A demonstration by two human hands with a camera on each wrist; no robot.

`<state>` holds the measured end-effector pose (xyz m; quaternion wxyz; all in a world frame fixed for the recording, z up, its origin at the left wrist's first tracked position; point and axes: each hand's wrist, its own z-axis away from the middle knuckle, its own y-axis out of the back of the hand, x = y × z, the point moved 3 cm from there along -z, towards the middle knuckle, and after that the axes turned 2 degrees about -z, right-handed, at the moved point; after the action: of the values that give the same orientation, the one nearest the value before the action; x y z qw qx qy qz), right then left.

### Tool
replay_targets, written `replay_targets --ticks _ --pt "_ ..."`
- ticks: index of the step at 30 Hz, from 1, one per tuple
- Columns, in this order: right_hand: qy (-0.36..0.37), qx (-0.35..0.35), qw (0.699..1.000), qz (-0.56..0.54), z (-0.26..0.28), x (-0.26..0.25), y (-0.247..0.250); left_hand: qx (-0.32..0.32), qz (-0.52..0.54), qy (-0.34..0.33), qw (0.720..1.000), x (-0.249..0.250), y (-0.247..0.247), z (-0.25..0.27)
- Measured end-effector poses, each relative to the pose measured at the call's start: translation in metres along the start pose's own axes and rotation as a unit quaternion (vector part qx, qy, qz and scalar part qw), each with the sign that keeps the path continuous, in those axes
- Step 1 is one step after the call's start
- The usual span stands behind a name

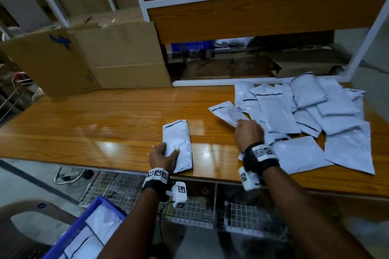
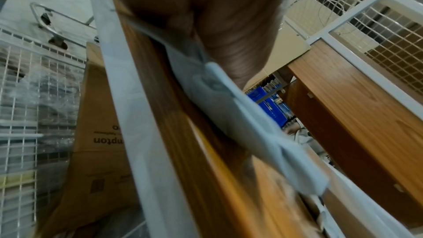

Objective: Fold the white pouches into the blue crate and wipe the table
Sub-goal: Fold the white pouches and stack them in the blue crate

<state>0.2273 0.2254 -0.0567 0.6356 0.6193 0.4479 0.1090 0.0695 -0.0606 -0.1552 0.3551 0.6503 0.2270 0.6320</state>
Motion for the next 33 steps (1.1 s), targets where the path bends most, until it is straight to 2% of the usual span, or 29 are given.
replay_targets --ticks 3,5,7,10,12,14,15,19,23,28,33 --pt "0.066 -0.087 0.993 -0.051 0.026 -0.048 -0.037 0.015 -0.016 0.008 1.0 -0.004 0.019 0.005" --pt "0.074 -0.143 0.984 -0.079 0.038 -0.066 -0.056 0.03 -0.028 0.023 0.999 -0.014 0.031 0.007" --pt "0.05 -0.125 0.986 -0.093 0.035 -0.07 -0.062 0.048 -0.019 0.042 0.998 -0.024 0.046 0.01" --pt "-0.012 -0.075 0.996 -0.052 0.018 -0.061 -0.065 0.075 0.001 0.058 0.995 -0.039 0.065 0.009" --pt "-0.07 -0.135 0.988 -0.027 0.009 -0.054 -0.077 0.086 0.007 0.074 0.994 -0.048 0.071 0.004" --pt "-0.09 -0.204 0.974 -0.031 0.008 -0.055 -0.09 0.08 0.016 0.088 0.993 -0.056 0.071 -0.002" --pt "-0.091 -0.216 0.972 -0.031 0.008 -0.059 -0.096 0.07 0.01 0.093 0.993 -0.059 0.069 -0.006" --pt "-0.094 -0.201 0.974 -0.053 0.016 -0.078 -0.112 0.034 0.001 0.108 0.994 -0.038 0.079 0.007" --pt "-0.113 -0.195 0.967 -0.12 0.019 -0.091 -0.117 0.001 0.071 0.195 0.978 -0.048 0.087 0.01" --pt "-0.064 -0.206 0.964 -0.153 0.031 -0.119 -0.127 -0.043 0.101 0.21 0.972 -0.092 0.11 0.012" --pt "0.035 -0.26 0.951 -0.165 0.057 -0.18 -0.154 0.0 0.154 0.212 0.965 -0.141 0.146 0.036"
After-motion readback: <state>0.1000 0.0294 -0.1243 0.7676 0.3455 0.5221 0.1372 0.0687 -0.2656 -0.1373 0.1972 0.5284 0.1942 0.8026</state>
